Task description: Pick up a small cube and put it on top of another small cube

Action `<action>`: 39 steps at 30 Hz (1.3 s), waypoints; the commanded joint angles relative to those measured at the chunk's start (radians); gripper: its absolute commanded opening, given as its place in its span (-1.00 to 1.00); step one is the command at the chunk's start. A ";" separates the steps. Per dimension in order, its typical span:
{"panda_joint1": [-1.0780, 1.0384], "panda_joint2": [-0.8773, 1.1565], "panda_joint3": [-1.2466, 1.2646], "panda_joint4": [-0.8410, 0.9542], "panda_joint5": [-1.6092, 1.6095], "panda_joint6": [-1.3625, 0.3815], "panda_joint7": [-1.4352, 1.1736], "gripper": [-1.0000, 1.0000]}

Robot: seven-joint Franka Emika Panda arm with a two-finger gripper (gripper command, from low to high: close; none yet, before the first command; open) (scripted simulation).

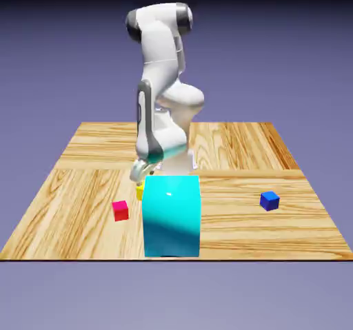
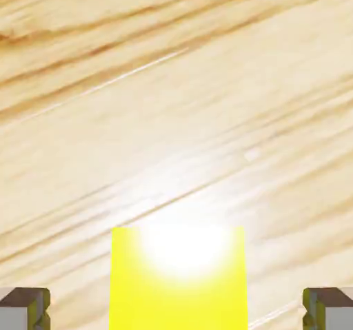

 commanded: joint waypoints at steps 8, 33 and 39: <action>0.054 -0.090 -0.044 -0.058 -0.326 -0.015 0.348 0.00; -0.021 0.034 0.017 0.022 0.124 0.006 -0.133 -1.00; -0.091 0.093 0.066 0.045 0.119 -0.048 -0.128 -1.00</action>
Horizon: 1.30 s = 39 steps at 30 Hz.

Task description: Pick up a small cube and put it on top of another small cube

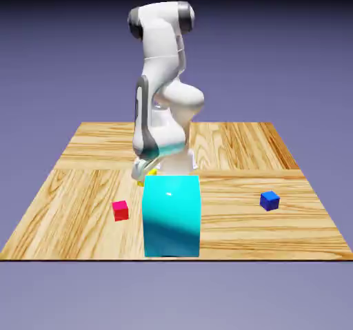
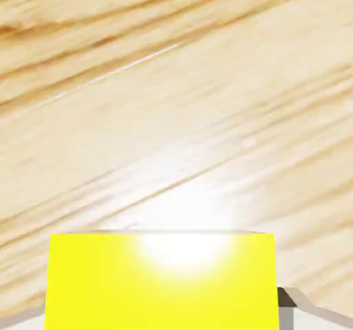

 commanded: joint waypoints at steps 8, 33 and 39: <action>-0.132 0.066 0.086 0.004 -0.327 -0.154 0.347 -1.00; -0.546 0.273 0.353 0.016 -1.353 -0.634 1.434 -1.00; -0.645 0.323 0.417 0.019 -1.600 -0.750 1.695 -1.00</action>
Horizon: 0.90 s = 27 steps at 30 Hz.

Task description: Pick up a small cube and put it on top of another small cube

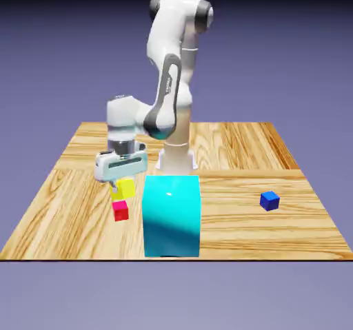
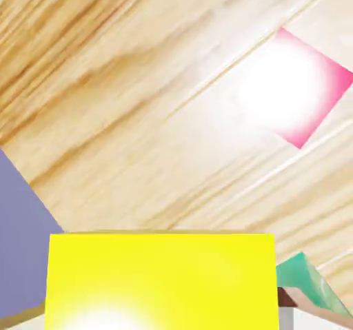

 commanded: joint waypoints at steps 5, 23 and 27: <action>-0.083 0.041 0.053 0.002 -0.205 -0.097 0.217 -1.00; -0.535 0.089 0.446 0.004 -0.581 -0.174 0.597 -1.00; -0.680 0.083 0.584 0.003 -0.609 -0.143 0.619 -1.00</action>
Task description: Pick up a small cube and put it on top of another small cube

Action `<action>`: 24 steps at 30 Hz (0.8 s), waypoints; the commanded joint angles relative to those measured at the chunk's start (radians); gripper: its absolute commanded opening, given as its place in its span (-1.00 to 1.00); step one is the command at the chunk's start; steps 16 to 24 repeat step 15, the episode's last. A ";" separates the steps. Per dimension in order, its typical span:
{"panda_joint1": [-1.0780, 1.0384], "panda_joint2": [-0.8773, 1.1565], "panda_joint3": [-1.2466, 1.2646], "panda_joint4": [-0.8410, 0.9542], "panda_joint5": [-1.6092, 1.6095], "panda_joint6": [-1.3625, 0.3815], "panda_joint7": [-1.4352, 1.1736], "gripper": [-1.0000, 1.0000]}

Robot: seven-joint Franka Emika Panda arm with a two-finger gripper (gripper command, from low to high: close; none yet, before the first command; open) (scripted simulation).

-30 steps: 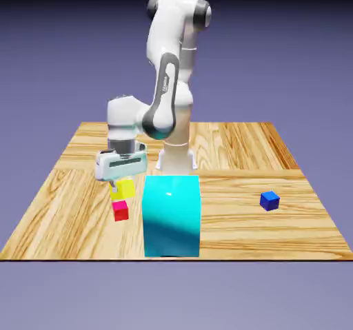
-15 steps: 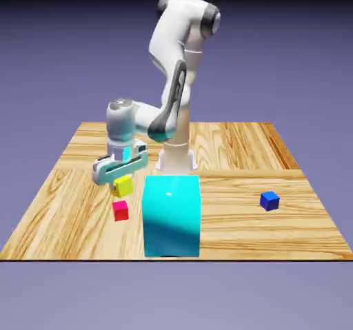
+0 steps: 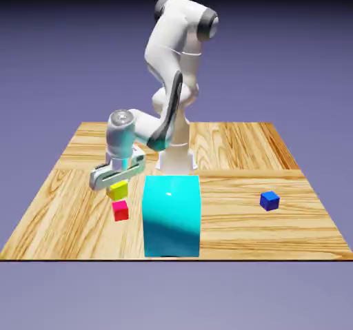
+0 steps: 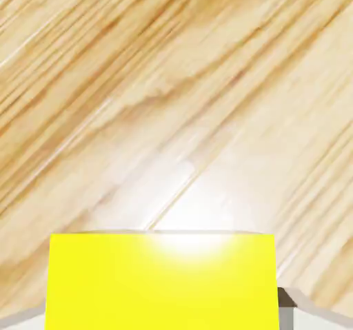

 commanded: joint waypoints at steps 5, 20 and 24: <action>-0.181 -0.008 0.173 -0.001 -0.035 0.038 0.026 -1.00; -0.543 -0.025 0.518 -0.004 -0.104 0.115 0.080 -1.00; -0.543 -0.025 0.518 -0.004 -0.104 0.115 0.080 -1.00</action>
